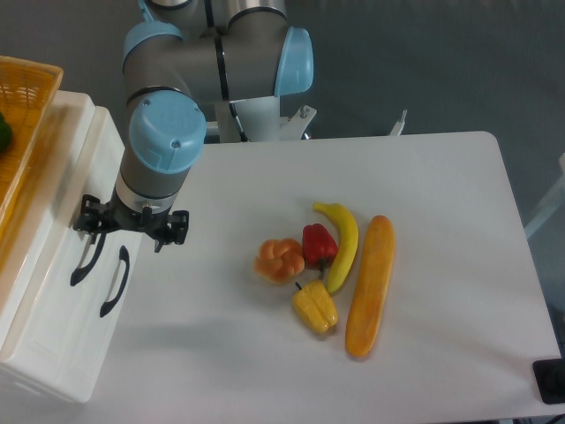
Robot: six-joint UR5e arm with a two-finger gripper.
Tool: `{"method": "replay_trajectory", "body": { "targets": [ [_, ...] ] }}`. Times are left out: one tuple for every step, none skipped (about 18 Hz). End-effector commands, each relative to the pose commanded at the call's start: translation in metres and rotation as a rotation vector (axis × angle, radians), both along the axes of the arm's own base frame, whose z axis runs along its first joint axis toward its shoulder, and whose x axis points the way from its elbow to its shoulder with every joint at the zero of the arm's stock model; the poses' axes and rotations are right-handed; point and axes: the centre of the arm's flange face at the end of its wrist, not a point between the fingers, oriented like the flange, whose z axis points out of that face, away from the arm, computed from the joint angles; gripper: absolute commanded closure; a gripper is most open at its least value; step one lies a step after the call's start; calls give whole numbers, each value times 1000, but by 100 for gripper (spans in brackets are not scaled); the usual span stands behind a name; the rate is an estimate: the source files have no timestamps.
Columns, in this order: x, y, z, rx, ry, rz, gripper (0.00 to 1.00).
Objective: Slide open the top white drawer
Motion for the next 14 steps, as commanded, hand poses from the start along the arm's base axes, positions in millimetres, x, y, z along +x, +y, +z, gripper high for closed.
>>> {"method": "replay_trajectory", "body": {
  "targets": [
    [0,0,-1,-1,-1,0,0],
    [0,-1,-2,-2,-1,-1,0],
    [1,0,-2,-1,-3,-1,0],
    [1,0,-2,-1,-3,-1,0],
    [1,-1,-1,0,-2,-1,0],
    [1,0,-2,-1,-3,-1,0],
    [1,0,-2,-1,-3,-1,0],
    [1,-1,-3,-2,-4,-1,0],
    [1,-1,-4,-5,-5,-1,0],
    [1,-1,-4,-5,-5,-1,0],
    [1,-1,-4,-4,-4,-1,0],
    [1,-1,-4,-4,-4,-1,0],
    [1,-1,-4,0,-2,-1,0],
    [0,0,-7,-4,-4,-1,0]
  ]
}}
